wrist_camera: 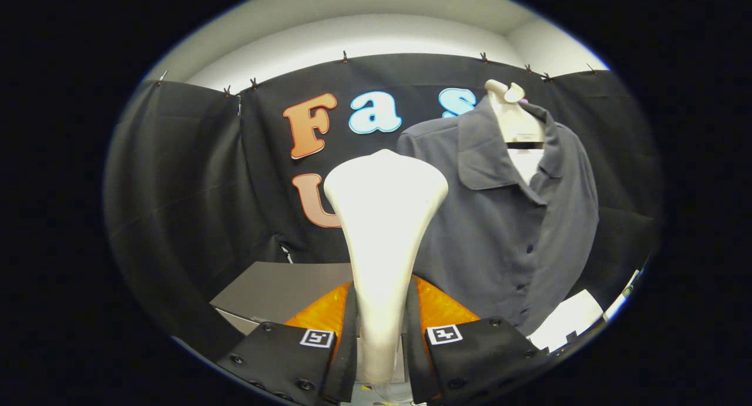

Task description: Iron the clothes twice with a garment steamer, once on the left side and once on the right side.

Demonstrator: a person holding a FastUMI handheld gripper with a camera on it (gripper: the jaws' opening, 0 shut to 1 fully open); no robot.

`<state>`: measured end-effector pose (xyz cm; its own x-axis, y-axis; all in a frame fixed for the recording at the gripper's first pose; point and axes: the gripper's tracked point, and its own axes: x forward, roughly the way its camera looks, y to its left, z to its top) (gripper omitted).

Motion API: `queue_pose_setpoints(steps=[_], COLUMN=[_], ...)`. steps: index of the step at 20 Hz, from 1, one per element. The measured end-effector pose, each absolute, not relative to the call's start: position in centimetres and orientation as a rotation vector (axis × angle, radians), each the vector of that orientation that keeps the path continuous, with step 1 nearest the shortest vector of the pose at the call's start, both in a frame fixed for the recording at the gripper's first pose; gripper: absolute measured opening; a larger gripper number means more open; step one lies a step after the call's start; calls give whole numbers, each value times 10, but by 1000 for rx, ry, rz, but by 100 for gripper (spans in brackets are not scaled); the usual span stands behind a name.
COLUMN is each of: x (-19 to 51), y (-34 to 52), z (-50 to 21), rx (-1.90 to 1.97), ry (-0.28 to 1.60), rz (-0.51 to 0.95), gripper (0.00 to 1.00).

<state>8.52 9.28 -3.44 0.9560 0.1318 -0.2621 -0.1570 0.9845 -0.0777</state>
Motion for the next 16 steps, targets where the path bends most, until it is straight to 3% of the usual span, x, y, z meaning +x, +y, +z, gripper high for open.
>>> queue_pose_setpoints(steps=[7, 16], x=[78, 123], y=[16, -56], z=[-10, 1], rx=[-79, -92], ry=[227, 231], rz=[53, 6], gripper=[44, 44])
